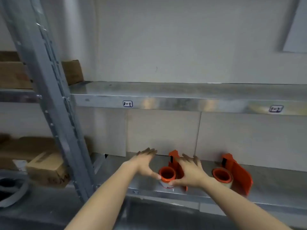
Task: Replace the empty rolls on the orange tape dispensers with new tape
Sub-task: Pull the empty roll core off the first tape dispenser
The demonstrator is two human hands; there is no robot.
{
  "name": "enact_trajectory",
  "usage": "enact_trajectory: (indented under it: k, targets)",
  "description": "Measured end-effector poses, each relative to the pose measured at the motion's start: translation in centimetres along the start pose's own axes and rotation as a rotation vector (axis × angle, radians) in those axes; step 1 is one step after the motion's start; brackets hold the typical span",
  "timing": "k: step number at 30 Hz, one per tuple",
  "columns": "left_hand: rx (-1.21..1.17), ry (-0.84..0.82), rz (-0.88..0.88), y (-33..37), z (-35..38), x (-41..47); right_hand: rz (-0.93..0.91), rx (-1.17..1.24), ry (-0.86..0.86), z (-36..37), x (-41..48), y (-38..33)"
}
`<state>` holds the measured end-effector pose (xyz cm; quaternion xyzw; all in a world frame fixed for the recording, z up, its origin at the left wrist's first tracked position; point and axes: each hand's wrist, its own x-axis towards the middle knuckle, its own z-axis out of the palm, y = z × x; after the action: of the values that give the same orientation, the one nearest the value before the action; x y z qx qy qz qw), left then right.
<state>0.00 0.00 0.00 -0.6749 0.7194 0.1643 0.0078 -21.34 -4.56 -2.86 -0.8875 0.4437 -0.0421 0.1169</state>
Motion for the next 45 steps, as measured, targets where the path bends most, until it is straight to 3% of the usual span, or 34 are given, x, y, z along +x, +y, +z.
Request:
enact_trajectory:
  k: [12, 18, 24, 37, 45]
  targets:
    - [-0.209, -0.022, -0.045, -2.3, 9.1, 5.2, 0.091, -0.152, 0.091, 6.1, 2.0, 0.7]
    - [-0.340, 0.069, 0.000, -2.6, 9.8, 7.6, 0.161, -0.269, 0.091, 6.9, 3.8, 0.7]
    - [-0.423, 0.111, -0.001, -3.0, 7.8, 7.5, 0.226, -0.038, 0.106, 5.2, 4.4, 0.1]
    - [-0.387, 0.225, -0.059, -2.8, -2.3, 4.5, 0.147, 0.230, 0.344, -2.1, 4.8, -3.3]
    - [-0.589, 0.253, 0.182, 2.6, -3.7, 3.5, 0.209, 0.257, 0.478, -5.4, -0.6, -0.6]
